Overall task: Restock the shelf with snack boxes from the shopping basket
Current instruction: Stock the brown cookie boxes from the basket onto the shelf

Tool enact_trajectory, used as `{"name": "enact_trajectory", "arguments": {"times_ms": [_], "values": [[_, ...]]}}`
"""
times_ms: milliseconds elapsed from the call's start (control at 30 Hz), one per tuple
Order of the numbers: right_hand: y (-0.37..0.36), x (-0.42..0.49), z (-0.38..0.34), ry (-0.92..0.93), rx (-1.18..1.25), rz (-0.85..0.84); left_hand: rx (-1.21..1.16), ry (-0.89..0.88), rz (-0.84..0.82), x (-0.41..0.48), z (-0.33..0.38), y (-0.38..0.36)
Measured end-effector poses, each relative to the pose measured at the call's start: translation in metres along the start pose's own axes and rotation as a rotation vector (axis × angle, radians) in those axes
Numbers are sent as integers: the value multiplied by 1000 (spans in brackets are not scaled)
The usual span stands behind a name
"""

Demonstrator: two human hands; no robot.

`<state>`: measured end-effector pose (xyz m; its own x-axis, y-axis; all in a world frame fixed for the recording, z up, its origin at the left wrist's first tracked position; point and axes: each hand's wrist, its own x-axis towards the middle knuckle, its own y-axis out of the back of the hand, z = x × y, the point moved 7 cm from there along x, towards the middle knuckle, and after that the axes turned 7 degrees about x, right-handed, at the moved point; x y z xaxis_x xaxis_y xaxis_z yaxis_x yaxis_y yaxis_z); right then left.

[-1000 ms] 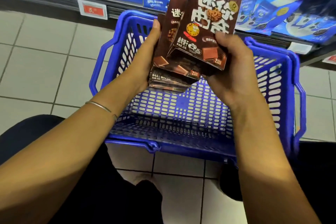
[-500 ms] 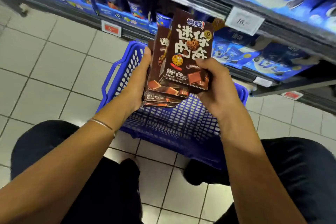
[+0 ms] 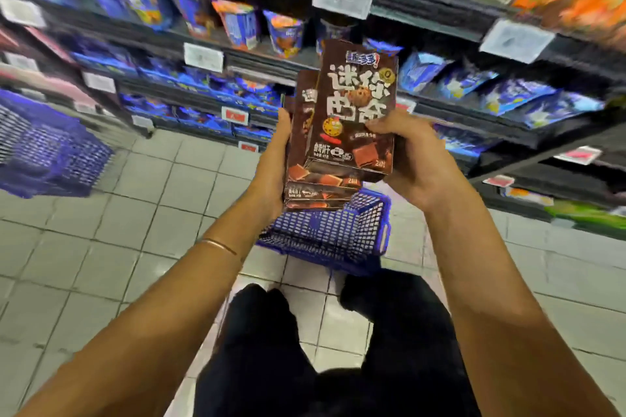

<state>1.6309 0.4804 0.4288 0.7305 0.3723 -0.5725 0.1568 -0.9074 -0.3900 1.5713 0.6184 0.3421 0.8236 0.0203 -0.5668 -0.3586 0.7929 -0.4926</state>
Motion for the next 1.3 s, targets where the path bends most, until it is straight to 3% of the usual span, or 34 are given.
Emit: {"name": "enact_trajectory", "arguments": {"times_ms": [333, 533, 767, 1033, 1167, 1300], "values": [[-34, -133, -165, 301, -123, -18, 27, -88, -319, -89, 121, -151], [-10, -180, -256, 491, -163, -6, 149, -69, -295, -101, 157, -237], [31, -215, -335, 667, -282, -31, 112, -78, -322, -98, 162, -321], [54, -235, -414, 824, -291, -215, 87, -70, -214, -78, 158, -368], [71, -247, -467, 1004, -251, -157, 72, -85, -208, -71, 164, -383], [102, -256, -519, 1195, -157, 115, 104, -70, -214, -66, 169, -393]]}}
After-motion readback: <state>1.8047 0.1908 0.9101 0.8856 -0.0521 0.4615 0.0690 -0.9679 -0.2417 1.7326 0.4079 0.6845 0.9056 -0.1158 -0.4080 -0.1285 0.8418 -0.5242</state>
